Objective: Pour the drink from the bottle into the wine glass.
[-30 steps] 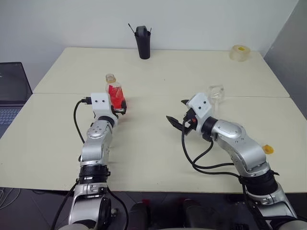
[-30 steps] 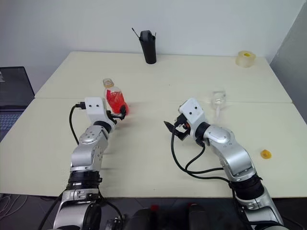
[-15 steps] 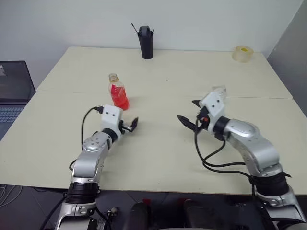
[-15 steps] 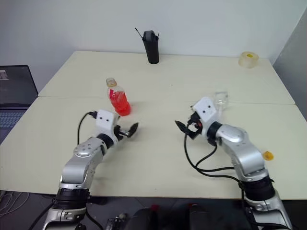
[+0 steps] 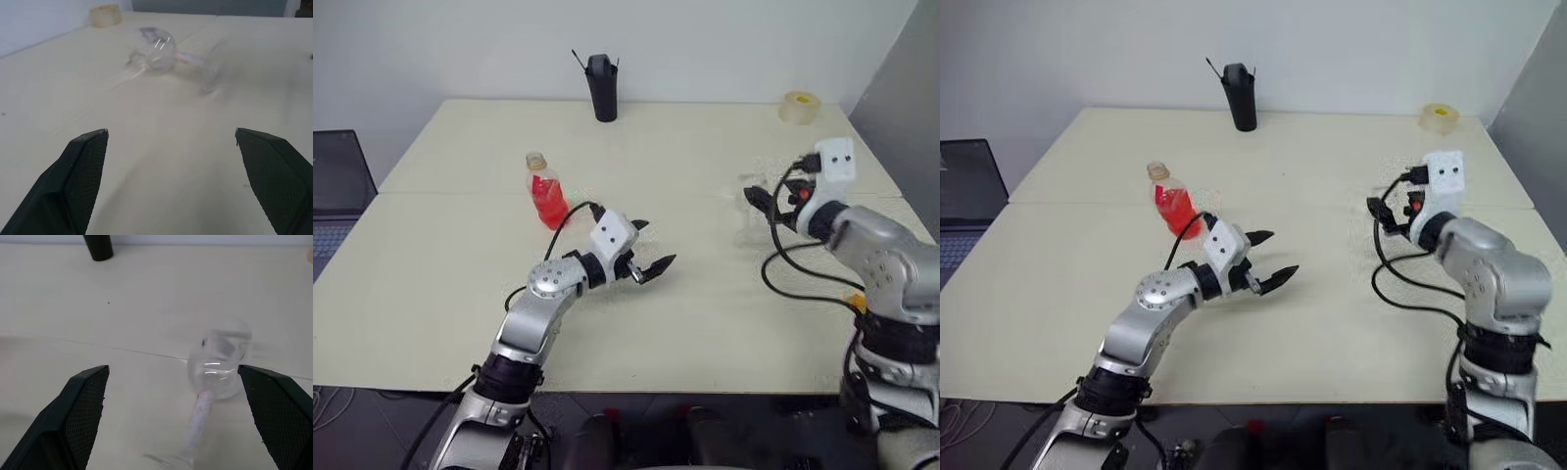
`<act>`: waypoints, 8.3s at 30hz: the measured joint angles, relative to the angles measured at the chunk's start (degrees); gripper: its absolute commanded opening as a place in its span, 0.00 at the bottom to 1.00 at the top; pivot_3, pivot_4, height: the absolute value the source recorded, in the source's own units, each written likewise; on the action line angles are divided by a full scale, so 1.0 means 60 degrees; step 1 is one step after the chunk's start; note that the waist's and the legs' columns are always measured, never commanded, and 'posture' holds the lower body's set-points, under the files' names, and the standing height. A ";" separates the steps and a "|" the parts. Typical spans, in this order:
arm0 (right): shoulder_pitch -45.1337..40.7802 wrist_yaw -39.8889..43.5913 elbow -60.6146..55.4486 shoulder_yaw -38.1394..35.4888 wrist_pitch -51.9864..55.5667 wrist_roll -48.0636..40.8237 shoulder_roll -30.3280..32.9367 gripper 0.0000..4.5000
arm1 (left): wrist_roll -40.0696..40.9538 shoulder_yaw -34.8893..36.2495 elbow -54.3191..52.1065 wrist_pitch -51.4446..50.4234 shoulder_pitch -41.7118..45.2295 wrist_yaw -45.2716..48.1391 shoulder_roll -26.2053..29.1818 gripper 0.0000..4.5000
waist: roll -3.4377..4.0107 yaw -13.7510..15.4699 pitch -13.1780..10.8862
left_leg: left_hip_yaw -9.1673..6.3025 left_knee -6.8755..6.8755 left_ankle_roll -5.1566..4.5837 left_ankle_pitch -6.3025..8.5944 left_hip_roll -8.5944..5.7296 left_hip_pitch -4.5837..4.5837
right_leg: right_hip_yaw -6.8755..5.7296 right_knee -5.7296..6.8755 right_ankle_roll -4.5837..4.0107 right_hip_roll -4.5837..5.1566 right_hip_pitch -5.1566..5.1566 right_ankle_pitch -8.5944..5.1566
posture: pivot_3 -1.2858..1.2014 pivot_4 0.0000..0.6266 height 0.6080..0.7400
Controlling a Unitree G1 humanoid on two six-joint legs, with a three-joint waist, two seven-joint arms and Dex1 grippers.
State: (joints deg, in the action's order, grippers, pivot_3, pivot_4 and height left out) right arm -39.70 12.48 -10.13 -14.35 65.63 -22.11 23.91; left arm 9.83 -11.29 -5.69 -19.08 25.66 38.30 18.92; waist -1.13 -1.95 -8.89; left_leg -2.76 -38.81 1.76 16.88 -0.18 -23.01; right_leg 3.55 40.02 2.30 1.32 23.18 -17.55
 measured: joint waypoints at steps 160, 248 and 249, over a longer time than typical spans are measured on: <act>0.3174 0.4132 0.0245 0.4487 -0.6777 0.1651 -0.1482 0.05 | 0.3159 0.2475 -0.1373 -0.1463 -0.1654 0.2702 0.3118 1.00 | 0.0078 -0.0121 -0.0044 | -0.0187 0.0142 0.0026 -0.0018 0.0007 0.0168 | -0.0179 -0.0165 -0.0029 0.0006 -0.0235 -0.0016 | 0.52 0.24 1.00; 0.0820 0.4090 -0.4159 0.1479 -0.1633 -0.4716 0.3766 1.00 | -0.1164 0.3061 0.8932 0.4770 0.2806 -0.4605 -0.0494 0.80 | 0.0031 0.0103 -0.0070 | -0.0224 0.0094 0.0043 -0.0039 -0.0034 0.0025 | -0.0236 -0.0167 -0.0024 0.0057 -0.0158 -0.0014 | 0.52 0.24 1.00; 0.0837 0.4081 -0.4160 0.1481 -0.1633 -0.4710 0.3771 1.00 | -0.1164 0.3060 0.9027 0.4854 0.2846 -0.4605 -0.0496 0.73 | 0.0031 0.0103 -0.0070 | -0.0225 0.0094 0.0040 -0.0038 -0.0035 0.0025 | -0.0236 -0.0166 -0.0024 0.0057 -0.0159 -0.0014 | 0.52 0.24 1.00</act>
State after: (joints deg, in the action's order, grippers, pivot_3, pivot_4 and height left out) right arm -34.68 36.96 -35.09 -5.46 55.84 -50.37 46.54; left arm 2.85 7.07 48.47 10.05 42.74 10.67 15.94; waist -0.95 -1.34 -9.31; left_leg -4.11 -38.24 2.01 16.65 -0.39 -22.86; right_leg 2.13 39.02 2.16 1.66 22.23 -17.63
